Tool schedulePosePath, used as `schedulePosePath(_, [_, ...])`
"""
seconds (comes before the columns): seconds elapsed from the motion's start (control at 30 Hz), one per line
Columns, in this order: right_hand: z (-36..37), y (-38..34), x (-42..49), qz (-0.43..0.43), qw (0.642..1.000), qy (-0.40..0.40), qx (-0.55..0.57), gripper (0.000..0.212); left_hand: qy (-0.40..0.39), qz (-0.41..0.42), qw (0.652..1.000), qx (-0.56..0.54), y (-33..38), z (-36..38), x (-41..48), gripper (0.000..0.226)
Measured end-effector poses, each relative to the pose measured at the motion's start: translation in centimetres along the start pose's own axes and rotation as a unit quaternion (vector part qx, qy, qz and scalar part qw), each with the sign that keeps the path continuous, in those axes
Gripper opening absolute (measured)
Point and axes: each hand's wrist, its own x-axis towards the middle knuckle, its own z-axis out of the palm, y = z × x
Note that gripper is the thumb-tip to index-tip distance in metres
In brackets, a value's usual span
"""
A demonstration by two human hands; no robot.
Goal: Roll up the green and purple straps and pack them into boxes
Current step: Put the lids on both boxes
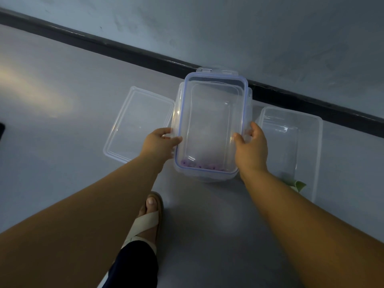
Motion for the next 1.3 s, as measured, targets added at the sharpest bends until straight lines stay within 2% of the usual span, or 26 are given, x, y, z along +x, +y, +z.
schedulePosePath(0.23, [0.3,0.2,1.0,0.038,0.998,-0.043,-0.027,0.056,0.009,-0.014,1.0,0.021,0.1,0.4,0.5,0.044])
schedulePosePath(0.4, [0.2,0.6,0.6,0.034,0.997,-0.058,-0.047,0.055,0.012,-0.02,0.999,0.037,0.0,0.4,0.3,0.048])
schedulePosePath(0.53, [0.0,0.5,0.5,0.035,0.995,-0.069,-0.056,0.054,0.02,0.006,0.997,0.076,0.3,0.4,0.1,0.052])
schedulePosePath(0.7, [0.0,0.1,0.8,0.032,0.995,-0.071,-0.066,0.054,0.033,0.022,0.993,0.109,0.7,0.8,-0.1,0.048])
schedulePosePath(0.83, [0.1,-0.3,1.3,0.051,0.997,-0.045,-0.031,0.051,0.046,0.016,0.996,0.071,0.8,0.9,0.5,0.04])
schedulePosePath(0.93, [0.0,-0.3,1.6,0.066,0.997,-0.042,-0.022,0.052,0.052,-0.002,0.997,0.049,0.8,1.0,0.9,0.049])
schedulePosePath(1.13, [-0.4,-0.6,2.0,0.04,0.989,-0.081,-0.113,0.042,0.055,0.018,0.995,0.08,0.9,1.3,0.6,0.043])
schedulePosePath(1.23, [-0.4,-0.8,2.2,0.021,0.99,-0.068,-0.122,0.032,0.063,0.036,0.993,0.095,1.1,1.3,0.3,0.044])
schedulePosePath(1.3, [-0.5,-1.0,2.2,0.017,0.991,-0.065,-0.116,0.036,0.066,0.042,0.992,0.097,1.3,1.2,0.2,0.044])
